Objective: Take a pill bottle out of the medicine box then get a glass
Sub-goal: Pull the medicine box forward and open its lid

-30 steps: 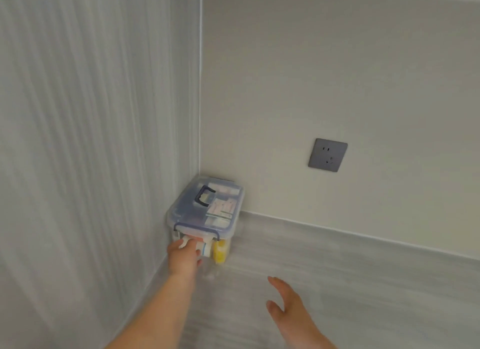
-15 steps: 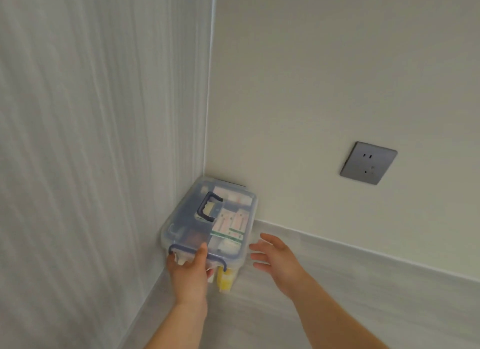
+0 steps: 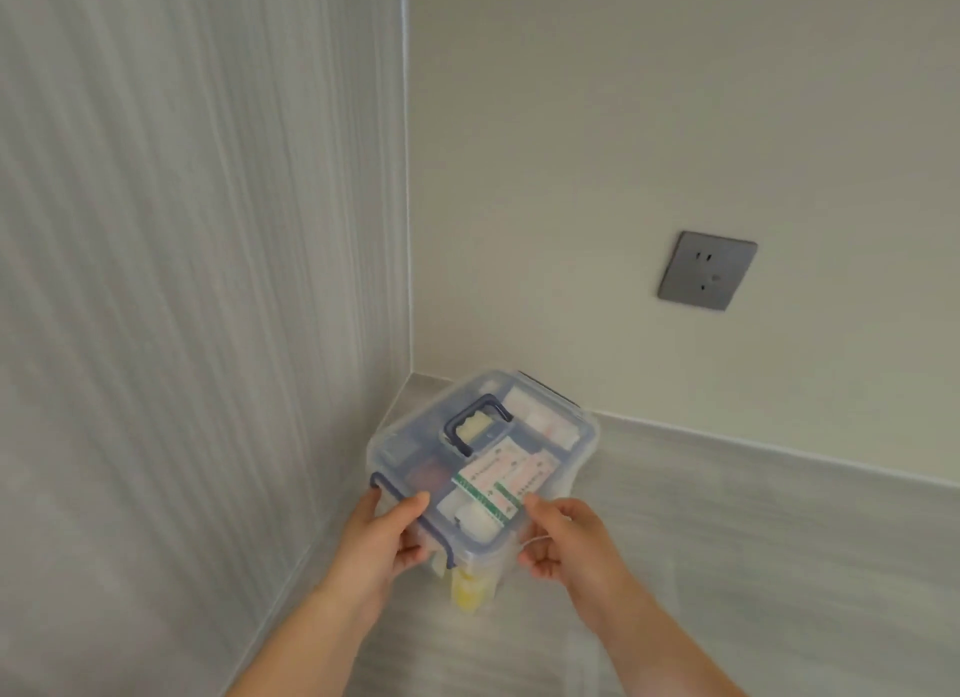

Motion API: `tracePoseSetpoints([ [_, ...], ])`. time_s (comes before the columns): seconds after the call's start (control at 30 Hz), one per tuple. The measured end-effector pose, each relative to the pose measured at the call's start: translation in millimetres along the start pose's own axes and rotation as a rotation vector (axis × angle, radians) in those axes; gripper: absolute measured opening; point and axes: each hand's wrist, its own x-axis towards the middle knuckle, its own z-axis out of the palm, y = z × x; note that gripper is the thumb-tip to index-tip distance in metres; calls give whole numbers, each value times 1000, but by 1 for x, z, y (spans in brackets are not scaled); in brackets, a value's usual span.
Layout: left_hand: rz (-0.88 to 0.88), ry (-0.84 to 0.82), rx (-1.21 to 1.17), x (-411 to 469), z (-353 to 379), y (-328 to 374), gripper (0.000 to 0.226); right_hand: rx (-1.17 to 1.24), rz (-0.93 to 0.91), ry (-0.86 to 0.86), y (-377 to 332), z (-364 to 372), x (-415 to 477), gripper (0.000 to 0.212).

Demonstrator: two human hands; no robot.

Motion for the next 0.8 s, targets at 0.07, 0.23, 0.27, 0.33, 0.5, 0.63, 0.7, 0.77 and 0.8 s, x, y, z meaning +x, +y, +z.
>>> tracePoseSetpoints([
  [0.07,-41,-62,46,-20,-1,-7,37,-63,-5,24,16,-18,-28,30],
  [0.23,-100,-195,142,-66,2,-26,44,-277,-240,517,42,-68,-81,56],
  [0.27,-104,-219,159,-74,5,-28,37,-312,-280,608,45,-78,-91,55],
  [0.33,-111,-232,178,-87,10,-32,26,-400,-325,703,50,-96,-108,52],
  [0.5,-117,-253,236,-99,23,-37,18,-372,-407,676,43,-143,-120,23],
  [0.63,-184,-340,299,-103,34,-37,35,-418,-202,282,25,-160,-113,29],
  [0.7,-169,-304,341,-105,37,-34,22,-524,-173,212,18,-164,-111,30],
  [0.77,-73,-161,401,-107,37,-30,12,-601,-190,210,14,-169,-109,28],
  [0.8,-11,-94,441,-108,37,-28,11,-642,-202,214,13,-171,-108,28],
])
